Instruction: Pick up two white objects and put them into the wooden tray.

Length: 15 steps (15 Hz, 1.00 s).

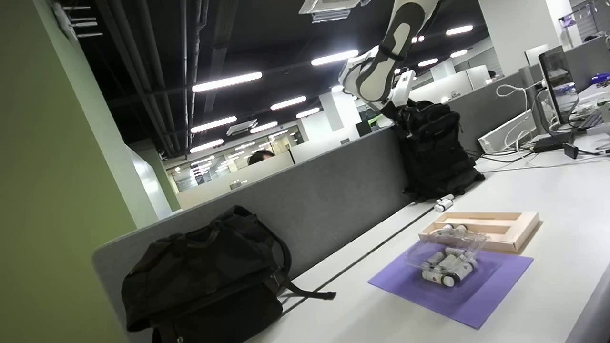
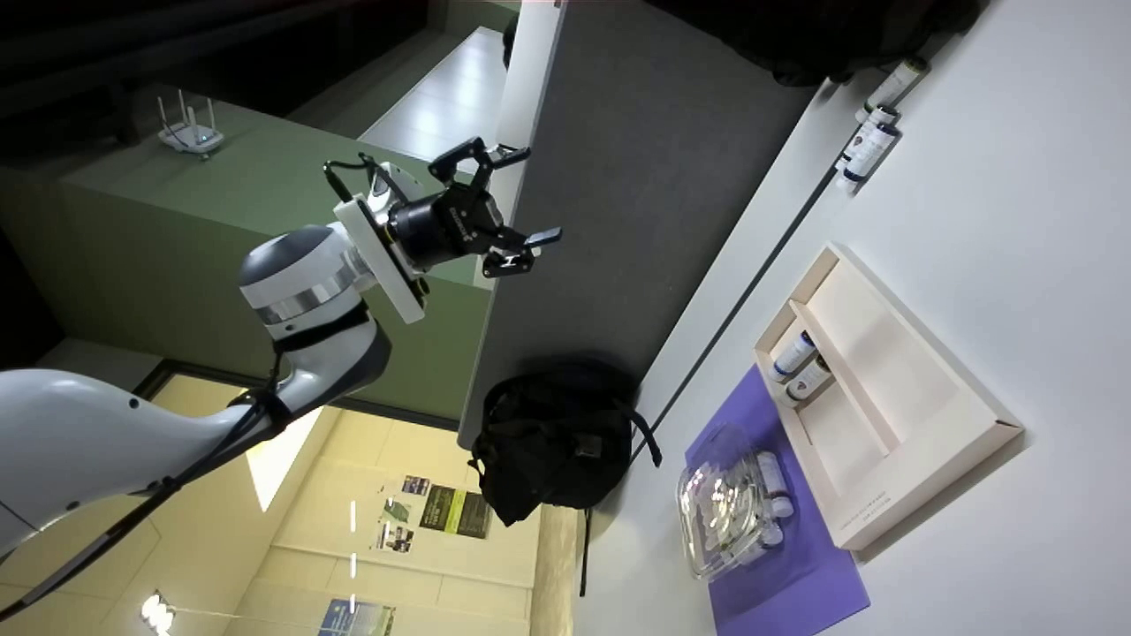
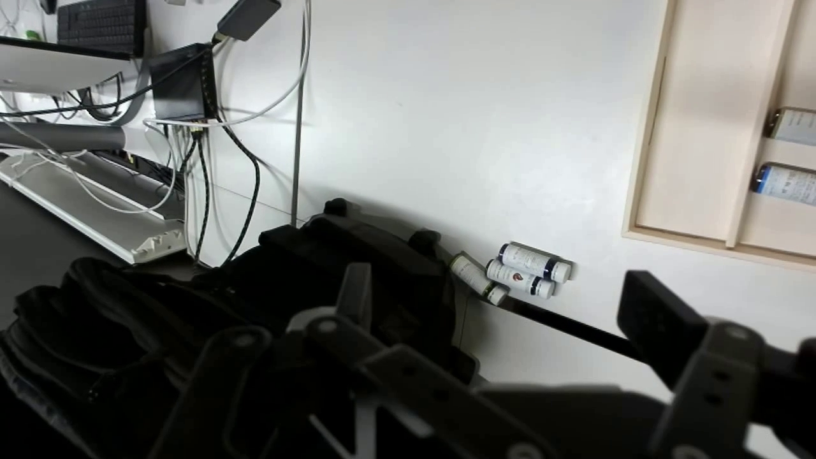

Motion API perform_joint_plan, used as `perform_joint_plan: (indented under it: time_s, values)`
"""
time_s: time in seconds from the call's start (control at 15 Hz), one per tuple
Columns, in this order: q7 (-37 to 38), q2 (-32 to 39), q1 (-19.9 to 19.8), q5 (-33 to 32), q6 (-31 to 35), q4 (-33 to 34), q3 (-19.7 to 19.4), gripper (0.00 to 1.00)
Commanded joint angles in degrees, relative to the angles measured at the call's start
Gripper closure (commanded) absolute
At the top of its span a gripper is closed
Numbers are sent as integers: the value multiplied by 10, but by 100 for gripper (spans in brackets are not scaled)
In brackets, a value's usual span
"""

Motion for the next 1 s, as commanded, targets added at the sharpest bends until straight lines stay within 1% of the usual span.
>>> perform_joint_plan:
  time_s: [0.0,0.2,0.4,0.67,0.73,0.87,0.93]
  values:
    - [61,6,-10,33,-5,20,-13,0]
    - [69,0,-40,91,10,15,-31,0]
    - [58,-5,-82,154,20,7,-56,0]
    - [69,14,-135,235,21,27,-82,0]
    - [49,4,-119,207,24,8,-80,0]
    - [48,6,-136,227,27,10,-86,0]
    - [48,7,-138,230,28,10,-86,0]
